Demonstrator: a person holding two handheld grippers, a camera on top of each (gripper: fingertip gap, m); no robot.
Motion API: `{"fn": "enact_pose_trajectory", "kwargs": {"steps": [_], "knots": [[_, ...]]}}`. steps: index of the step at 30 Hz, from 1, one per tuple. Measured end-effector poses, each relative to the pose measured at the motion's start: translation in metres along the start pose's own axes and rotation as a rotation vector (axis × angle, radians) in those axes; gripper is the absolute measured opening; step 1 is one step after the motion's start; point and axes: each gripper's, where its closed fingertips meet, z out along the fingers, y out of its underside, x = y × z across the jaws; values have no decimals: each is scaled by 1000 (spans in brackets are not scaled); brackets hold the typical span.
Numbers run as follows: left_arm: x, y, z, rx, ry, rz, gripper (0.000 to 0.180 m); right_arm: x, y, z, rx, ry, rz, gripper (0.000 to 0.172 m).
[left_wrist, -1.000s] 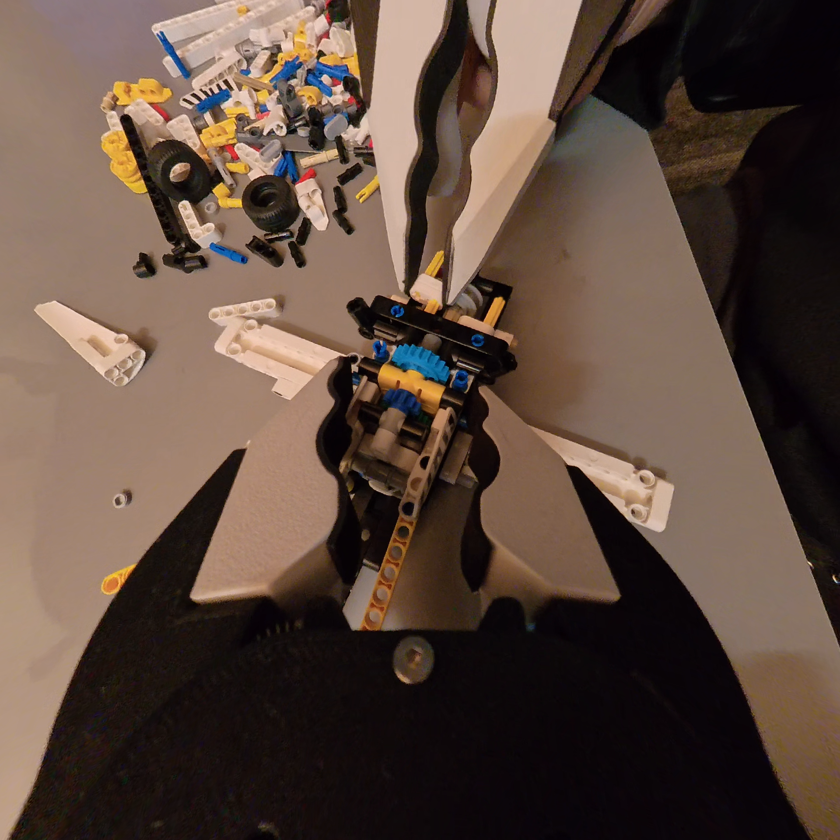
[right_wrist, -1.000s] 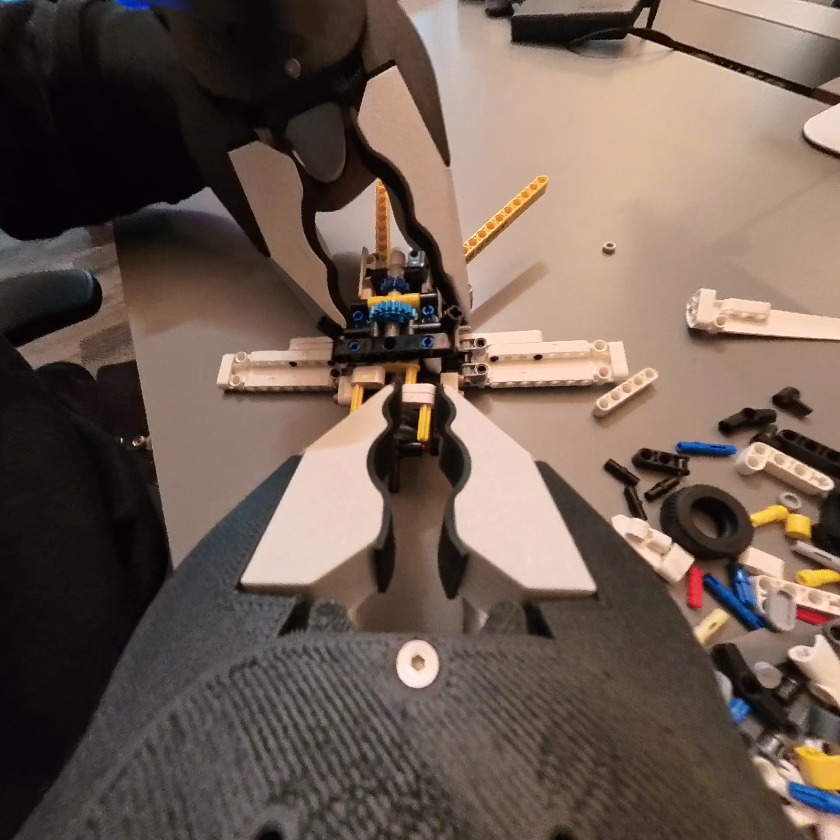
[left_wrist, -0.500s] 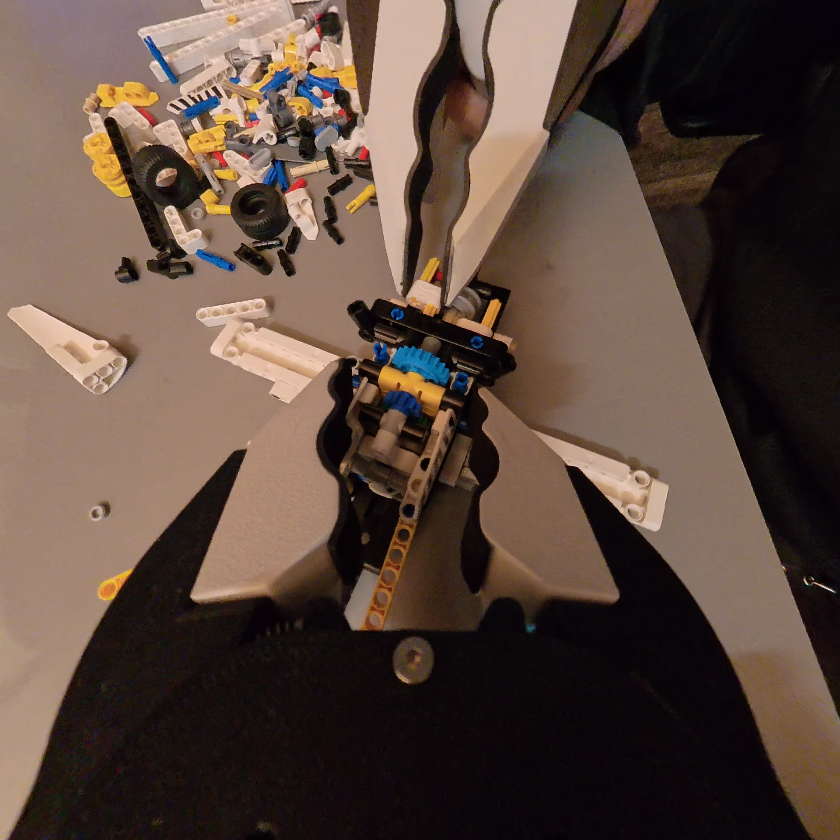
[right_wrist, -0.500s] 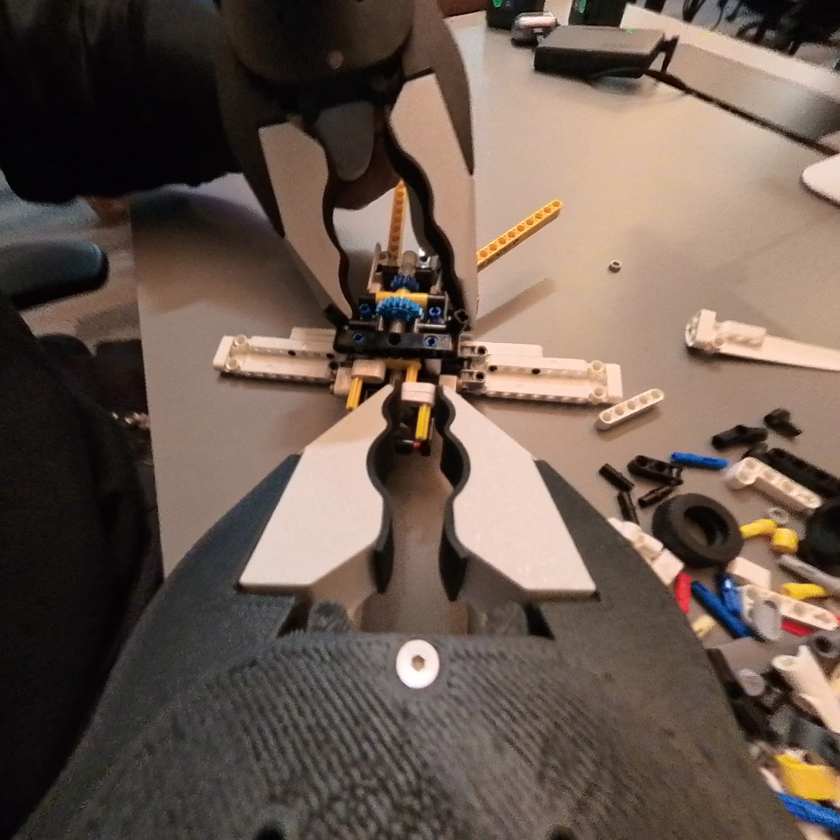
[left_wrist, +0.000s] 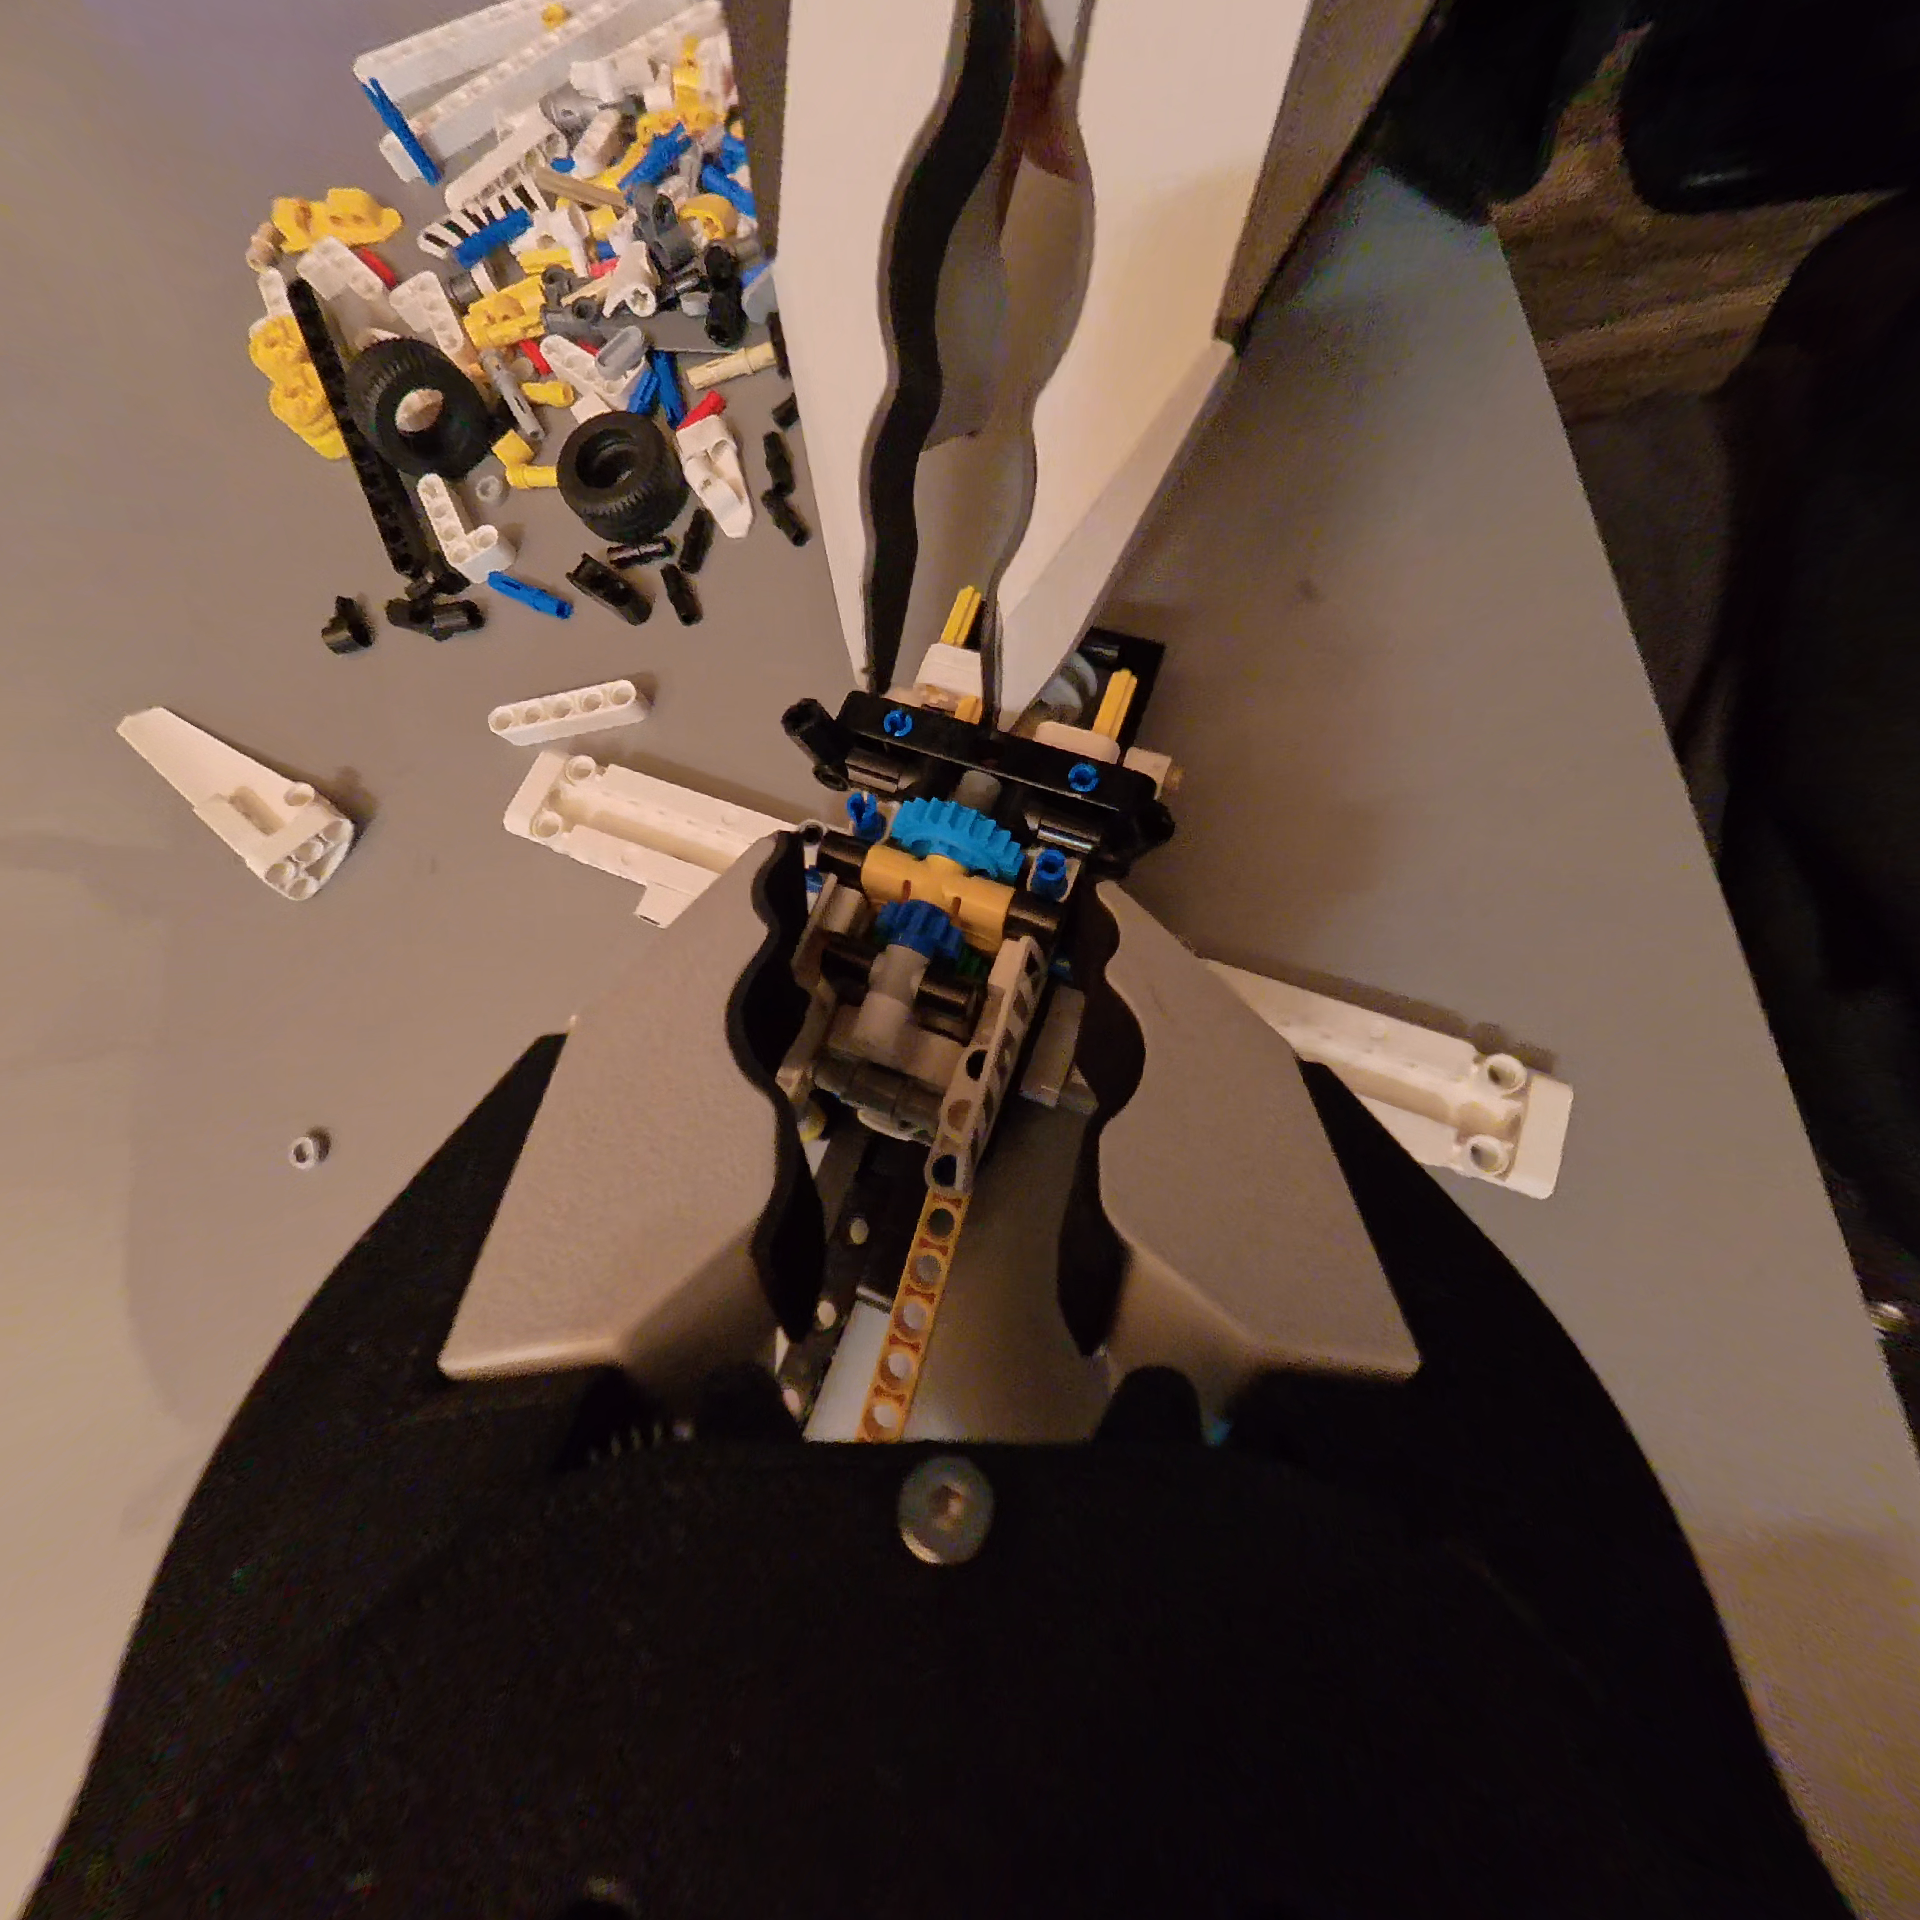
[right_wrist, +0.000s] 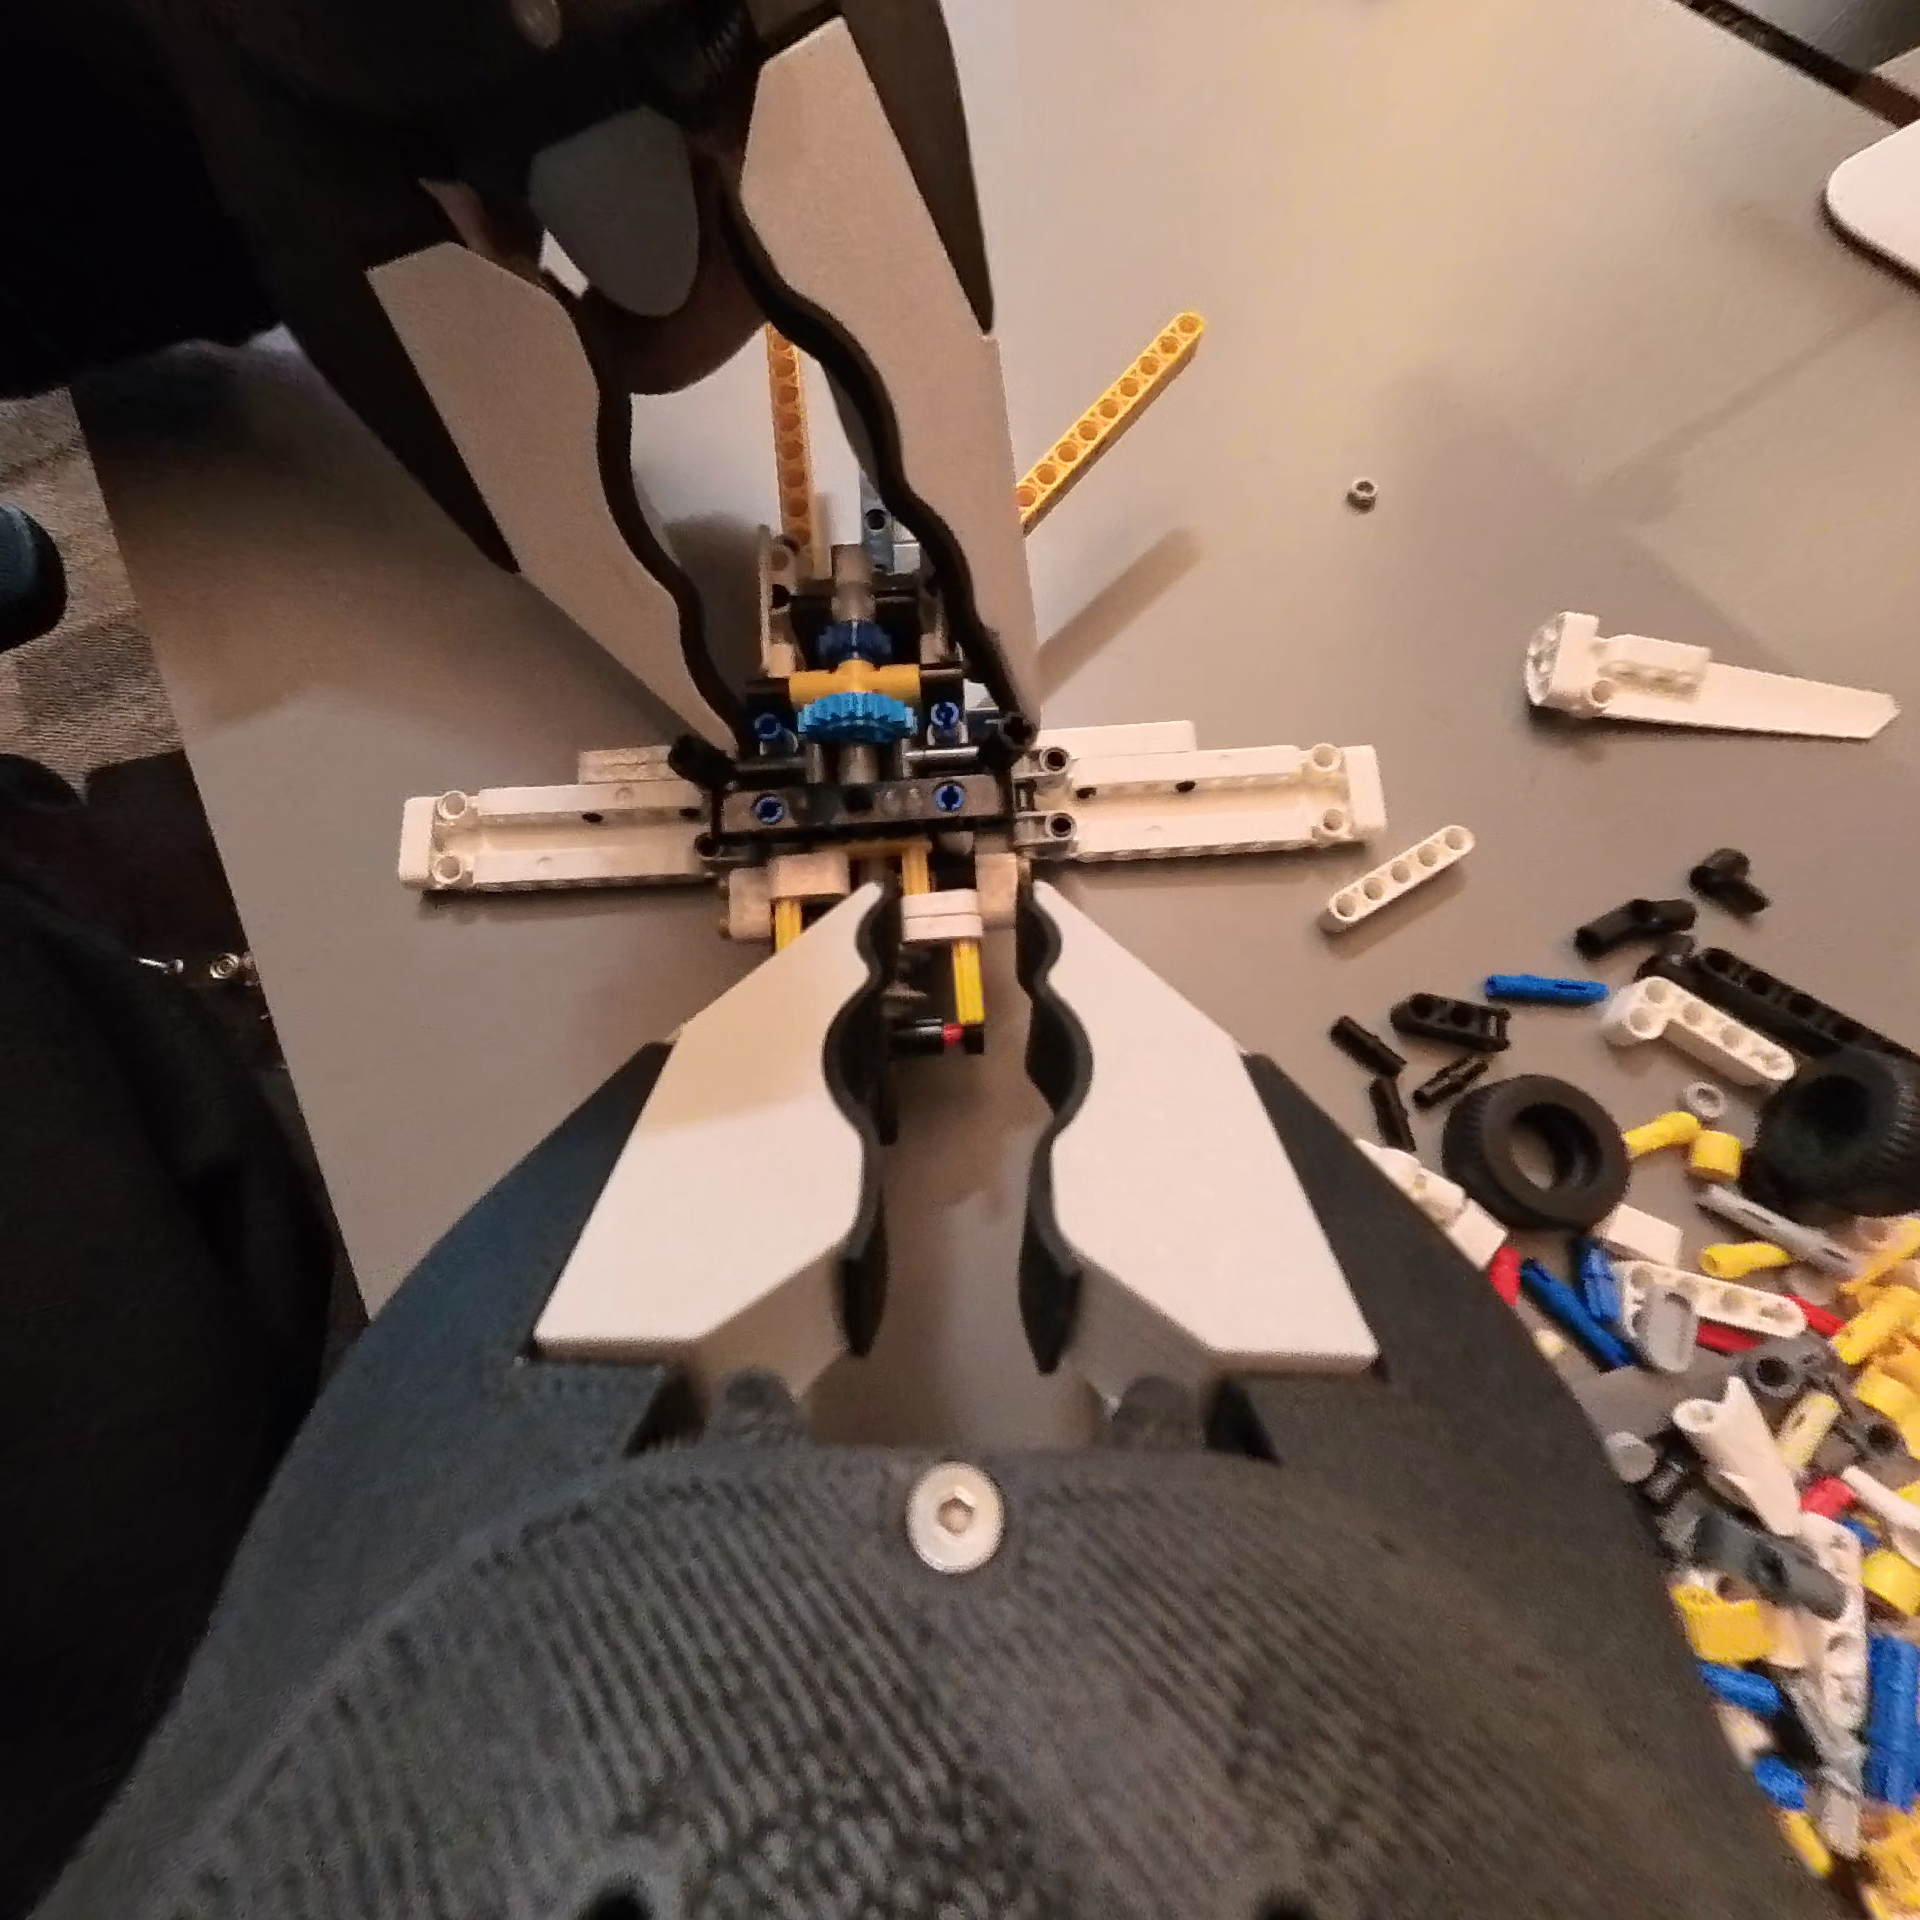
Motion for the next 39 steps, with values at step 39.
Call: {"fn": "enact_pose_trajectory", "kwargs": {"steps": [39], "knots": [[4,0,-1,7,2,-74,53,-8,1,-8,125,-113,1,13]]}}
